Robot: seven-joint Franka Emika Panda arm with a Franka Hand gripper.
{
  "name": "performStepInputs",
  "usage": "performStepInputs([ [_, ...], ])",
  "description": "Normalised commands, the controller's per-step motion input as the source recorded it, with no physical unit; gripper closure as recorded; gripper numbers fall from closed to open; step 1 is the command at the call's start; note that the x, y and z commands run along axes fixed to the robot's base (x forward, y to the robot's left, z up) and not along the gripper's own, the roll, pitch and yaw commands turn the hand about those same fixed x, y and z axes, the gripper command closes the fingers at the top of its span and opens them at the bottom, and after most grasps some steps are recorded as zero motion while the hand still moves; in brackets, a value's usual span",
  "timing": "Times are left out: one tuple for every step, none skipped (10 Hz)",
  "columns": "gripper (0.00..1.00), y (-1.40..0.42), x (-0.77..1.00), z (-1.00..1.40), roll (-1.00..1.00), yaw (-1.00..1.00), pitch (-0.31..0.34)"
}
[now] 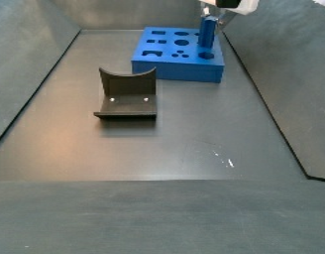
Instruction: Insert the star object.
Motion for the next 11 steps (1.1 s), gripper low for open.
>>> performStepInputs([
  [1.0,-0.29,0.11,-0.1,0.5,-0.3,0.106],
  [1.0,-0.26,0.04,-0.02,0.5,-0.29,0.131],
  [1.0,-0.37,0.0,-0.21,0.5,0.03,0.02],
  [1.0,0.0,-0.11,-0.52,0.35,0.78,-0.05],
  [1.0,0.0,-0.09,-0.57,0.19,0.99,-0.084],
  [1.0,0.0,-0.05,-0.57,0.05,1.0,-0.086],
  [1.0,-0.11,0.0,-0.7,0.13,0.75,-0.086],
  [1.0,-0.07,0.0,-0.78,0.09,0.67,-0.096],
  [1.0,-0.1,0.0,-0.79,0.07,0.63,-0.087],
  [1.0,-0.13,0.0,-0.81,0.1,0.53,-0.073],
  [1.0,-0.09,0.0,-0.95,0.0,0.25,-0.057],
])
